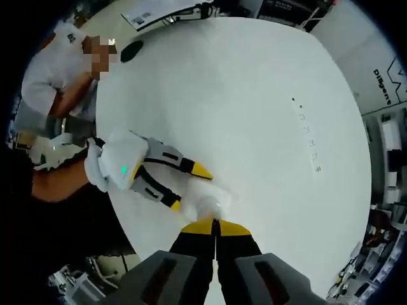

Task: Hold the bottle steady, press the pump all the way down and release, and repeat the specified number of times to dispense into the cup

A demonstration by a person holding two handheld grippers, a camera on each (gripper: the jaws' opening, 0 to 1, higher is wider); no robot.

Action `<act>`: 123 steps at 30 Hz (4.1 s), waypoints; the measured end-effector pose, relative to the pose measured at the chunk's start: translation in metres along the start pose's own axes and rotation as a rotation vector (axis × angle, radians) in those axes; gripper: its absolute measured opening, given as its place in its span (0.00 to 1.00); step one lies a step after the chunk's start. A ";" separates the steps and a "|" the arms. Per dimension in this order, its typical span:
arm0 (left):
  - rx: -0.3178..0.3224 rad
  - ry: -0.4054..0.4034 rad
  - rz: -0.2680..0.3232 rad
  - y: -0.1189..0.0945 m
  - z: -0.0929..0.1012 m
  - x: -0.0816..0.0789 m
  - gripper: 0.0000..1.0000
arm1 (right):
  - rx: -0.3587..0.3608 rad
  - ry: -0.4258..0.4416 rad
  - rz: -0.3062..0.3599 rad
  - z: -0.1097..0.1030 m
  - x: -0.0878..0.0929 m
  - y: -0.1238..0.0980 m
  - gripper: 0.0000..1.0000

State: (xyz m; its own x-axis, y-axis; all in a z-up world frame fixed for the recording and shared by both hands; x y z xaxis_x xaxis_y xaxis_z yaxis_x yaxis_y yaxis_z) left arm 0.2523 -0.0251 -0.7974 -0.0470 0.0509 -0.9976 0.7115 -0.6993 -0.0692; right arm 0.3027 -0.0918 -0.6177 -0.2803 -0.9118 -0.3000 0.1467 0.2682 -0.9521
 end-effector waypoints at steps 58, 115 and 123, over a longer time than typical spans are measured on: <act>-0.066 0.008 0.048 -0.006 0.003 -0.014 0.38 | 0.066 -0.024 0.079 0.007 0.000 -0.013 0.00; -0.044 -0.003 0.056 -0.004 -0.002 -0.014 0.39 | 0.032 0.042 0.054 0.018 -0.007 -0.009 0.00; -0.025 -0.014 0.065 -0.004 -0.003 -0.013 0.40 | 0.005 0.118 0.019 0.028 -0.010 -0.006 0.00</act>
State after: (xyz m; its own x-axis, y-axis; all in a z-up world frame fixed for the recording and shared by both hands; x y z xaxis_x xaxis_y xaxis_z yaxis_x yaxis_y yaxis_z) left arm 0.2522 -0.0214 -0.7840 -0.0097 -0.0047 -0.9999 0.7310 -0.6824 -0.0039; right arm 0.3314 -0.0925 -0.6074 -0.3869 -0.8638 -0.3226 0.1572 0.2830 -0.9462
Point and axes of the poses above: the point that each gripper's makers call its tool centre point, and the gripper's own axes: y roughly forward along the fingers, z roughly to its right, x roughly out of its underside, the point moved 9 cm from there along -y, roughly backward along the fingers, and after that the axes turned 13 degrees about z, right-handed, at the moved point
